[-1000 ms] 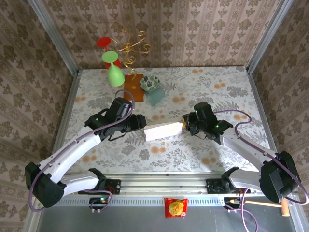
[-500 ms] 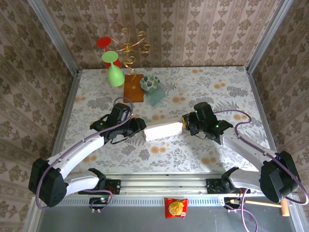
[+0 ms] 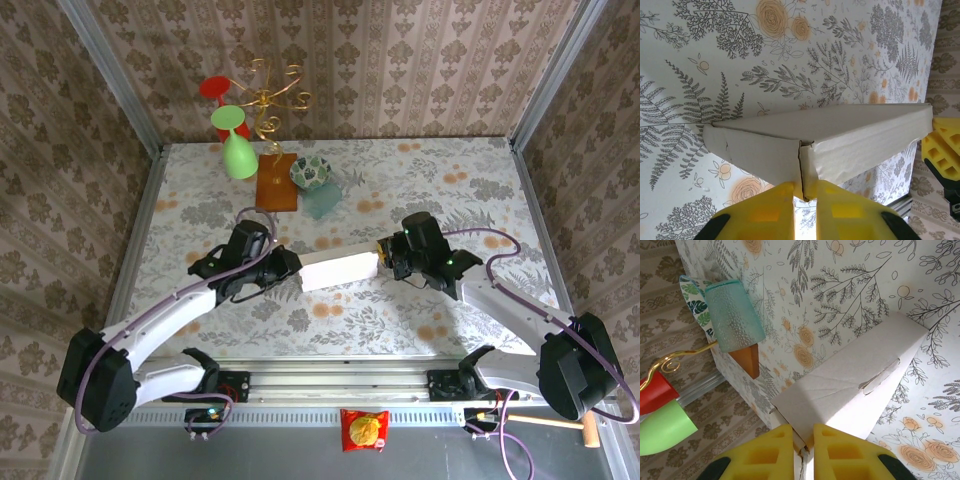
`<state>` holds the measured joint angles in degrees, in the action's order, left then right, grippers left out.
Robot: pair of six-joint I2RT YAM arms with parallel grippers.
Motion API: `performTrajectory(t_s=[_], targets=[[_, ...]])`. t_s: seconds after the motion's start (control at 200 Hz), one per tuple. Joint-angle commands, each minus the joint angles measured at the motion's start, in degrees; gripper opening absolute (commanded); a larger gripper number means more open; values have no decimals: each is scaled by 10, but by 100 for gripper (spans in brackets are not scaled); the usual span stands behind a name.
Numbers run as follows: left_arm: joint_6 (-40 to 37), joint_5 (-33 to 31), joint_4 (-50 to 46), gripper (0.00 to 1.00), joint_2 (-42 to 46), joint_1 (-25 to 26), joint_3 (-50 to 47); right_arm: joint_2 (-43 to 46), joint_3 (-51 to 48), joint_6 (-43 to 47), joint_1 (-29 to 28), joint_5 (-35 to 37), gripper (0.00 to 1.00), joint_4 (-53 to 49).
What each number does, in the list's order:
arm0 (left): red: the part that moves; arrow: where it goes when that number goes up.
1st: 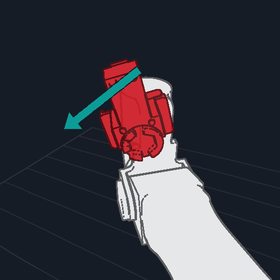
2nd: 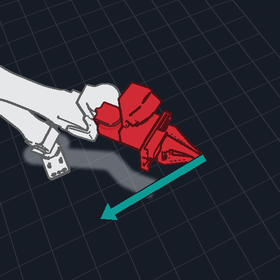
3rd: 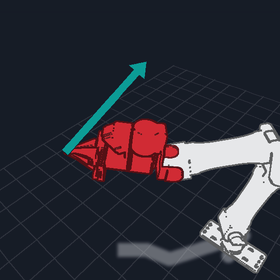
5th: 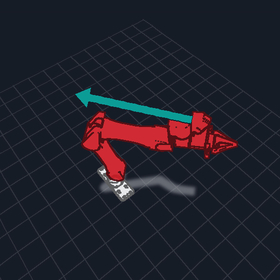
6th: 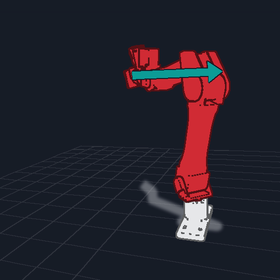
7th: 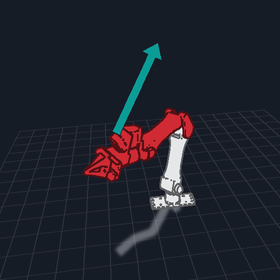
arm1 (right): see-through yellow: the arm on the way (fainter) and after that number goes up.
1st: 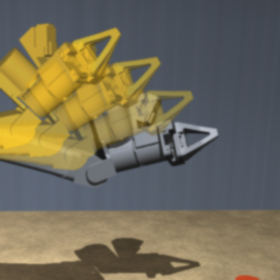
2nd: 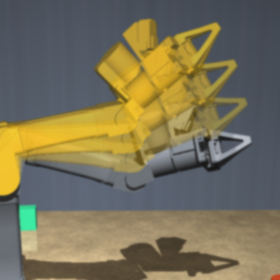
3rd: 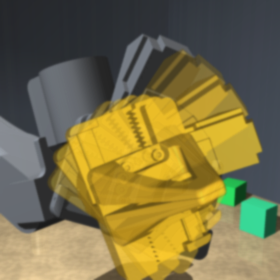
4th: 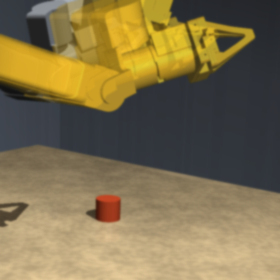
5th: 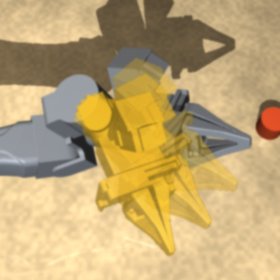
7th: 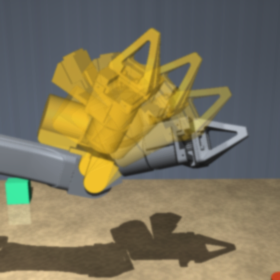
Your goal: Fold the paper box
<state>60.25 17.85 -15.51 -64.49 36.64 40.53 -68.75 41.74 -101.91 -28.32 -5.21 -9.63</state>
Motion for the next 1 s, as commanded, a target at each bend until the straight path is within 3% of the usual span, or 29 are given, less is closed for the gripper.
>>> performTrajectory(t_s=[0.0,0.235,0.385,0.525,0.655,0.86,0.955,0.975,0.99], targets=[[-4,-6,-40,13,-3,1,-30,-6,-25,8,0,-7,14,-79],[-23,-14,-69,12,9,9,-19,10,-28,59,2,-24,20,-109],[-73,-29,-96,13,12,35,-1,39,-32,172,6,-48,22,-161],[-108,-50,-96,16,5,76,-6,85,-80,270,10,-65,26,-191],[-119,-50,-100,19,-11,80,-14,121,-137,293,26,-77,31,-182],[-120,-54,-129,31,-12,80,10,150,-128,302,33,-34,41,-217],[-118,-76,-168,38,24,47,38,167,-77,342,51,21,51,-275],[-119,-80,-174,42,33,36,43,171,-62,356,58,35,55,-286],[-120,-83,-177,56,43,25,46,174,-50,367,63,44,65,-296]])
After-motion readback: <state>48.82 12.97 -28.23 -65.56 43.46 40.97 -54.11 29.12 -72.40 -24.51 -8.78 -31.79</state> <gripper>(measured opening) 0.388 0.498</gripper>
